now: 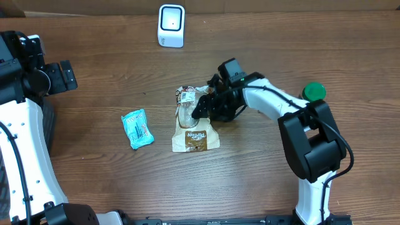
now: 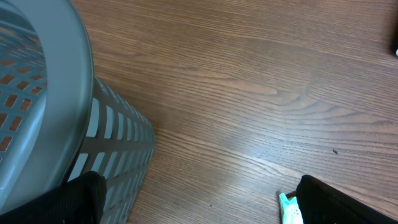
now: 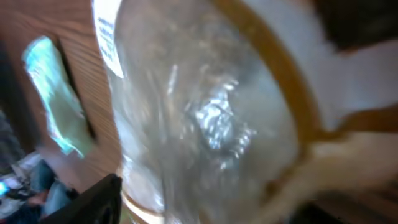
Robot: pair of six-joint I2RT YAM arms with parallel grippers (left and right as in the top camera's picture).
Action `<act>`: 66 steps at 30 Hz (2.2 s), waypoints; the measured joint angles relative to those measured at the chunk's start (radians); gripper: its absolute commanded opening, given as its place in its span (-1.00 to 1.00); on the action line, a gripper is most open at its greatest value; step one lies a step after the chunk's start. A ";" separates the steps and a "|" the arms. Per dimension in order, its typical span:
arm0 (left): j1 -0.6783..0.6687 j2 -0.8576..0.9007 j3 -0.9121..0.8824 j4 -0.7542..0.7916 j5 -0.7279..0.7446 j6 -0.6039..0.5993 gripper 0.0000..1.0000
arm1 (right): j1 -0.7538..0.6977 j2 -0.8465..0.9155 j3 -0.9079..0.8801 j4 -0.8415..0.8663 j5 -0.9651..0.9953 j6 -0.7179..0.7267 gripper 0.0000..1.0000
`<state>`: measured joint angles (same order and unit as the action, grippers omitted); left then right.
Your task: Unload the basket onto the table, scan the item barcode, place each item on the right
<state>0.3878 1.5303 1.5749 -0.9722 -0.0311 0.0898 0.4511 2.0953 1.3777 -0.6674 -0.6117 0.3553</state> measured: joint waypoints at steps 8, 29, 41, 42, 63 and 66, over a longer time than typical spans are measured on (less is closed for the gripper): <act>0.000 0.000 0.000 0.000 0.000 0.000 0.99 | 0.048 0.000 -0.079 0.167 0.014 0.245 -0.60; 0.000 0.000 0.000 0.000 0.000 0.000 0.99 | 0.008 -0.292 -0.081 0.081 -0.011 -0.029 -0.92; 0.000 0.000 0.000 0.000 0.000 0.000 0.99 | 0.008 -0.602 -0.055 -0.037 -0.019 -0.166 -0.93; 0.000 0.000 0.000 0.000 0.000 0.000 0.99 | 0.008 -0.602 -0.055 -0.049 -0.005 -0.159 -0.93; 0.000 0.000 0.000 0.000 0.000 0.000 0.99 | 0.125 -0.030 0.764 -0.102 0.924 -0.420 -0.92; 0.000 0.000 0.000 -0.002 0.000 0.000 0.99 | 0.143 0.082 0.763 0.125 1.117 -0.600 -0.92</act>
<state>0.3878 1.5303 1.5749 -0.9737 -0.0311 0.0898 0.5945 2.1777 2.1403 -0.5426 0.5049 -0.2451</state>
